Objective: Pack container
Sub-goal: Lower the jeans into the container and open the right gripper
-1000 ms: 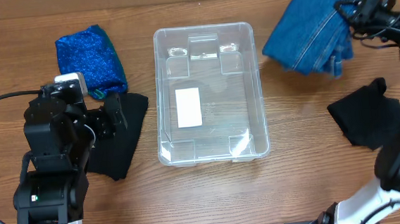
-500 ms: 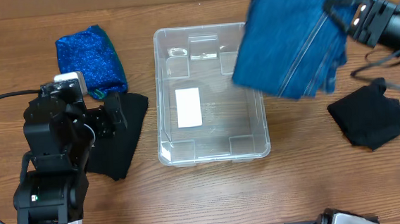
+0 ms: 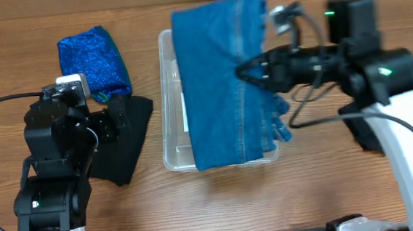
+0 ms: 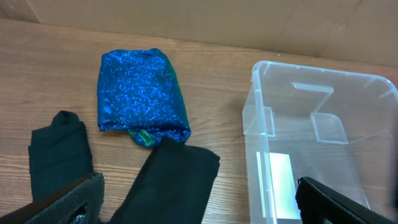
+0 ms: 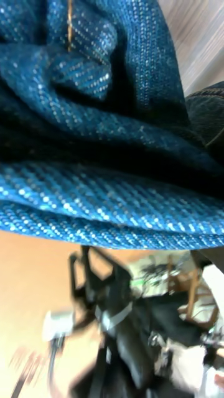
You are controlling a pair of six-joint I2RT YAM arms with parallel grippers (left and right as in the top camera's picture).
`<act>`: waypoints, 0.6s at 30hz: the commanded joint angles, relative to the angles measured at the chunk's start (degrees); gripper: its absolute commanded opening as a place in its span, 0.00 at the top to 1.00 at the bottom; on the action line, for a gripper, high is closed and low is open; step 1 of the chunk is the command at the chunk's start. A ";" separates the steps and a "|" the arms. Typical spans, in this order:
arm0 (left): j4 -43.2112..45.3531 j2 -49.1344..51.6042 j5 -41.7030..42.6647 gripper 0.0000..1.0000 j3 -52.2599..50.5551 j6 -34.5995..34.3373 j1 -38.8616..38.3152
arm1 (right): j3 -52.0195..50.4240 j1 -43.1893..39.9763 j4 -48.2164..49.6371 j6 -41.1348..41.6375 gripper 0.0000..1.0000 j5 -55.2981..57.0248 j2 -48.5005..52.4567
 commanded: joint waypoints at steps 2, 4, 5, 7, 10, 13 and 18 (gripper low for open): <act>0.22 0.09 0.02 0.00 1.49 2.03 -0.37 | 2.40 1.97 1.66 -1.66 0.90 2.36 5.09; 0.20 0.09 0.02 0.00 1.49 2.01 -0.37 | 2.40 2.03 1.77 -1.68 0.90 2.58 7.98; 0.20 0.09 0.02 0.00 1.49 2.01 -0.37 | 2.40 2.03 2.10 -1.66 0.90 2.56 9.70; 0.20 0.09 0.02 0.00 1.49 2.01 -0.37 | 2.40 2.03 2.89 -1.66 0.90 2.40 12.33; 0.17 0.09 0.02 0.00 1.49 2.01 -0.37 | 2.38 2.67 5.33 -1.36 0.90 0.02 15.80; 0.13 0.09 0.02 0.00 1.49 1.99 -0.37 | 2.38 3.67 8.17 1.25 0.90 -0.26 17.73; -0.22 0.09 0.02 0.00 1.49 2.03 -0.37 | 2.38 4.61 12.52 8.31 0.90 2.73 18.78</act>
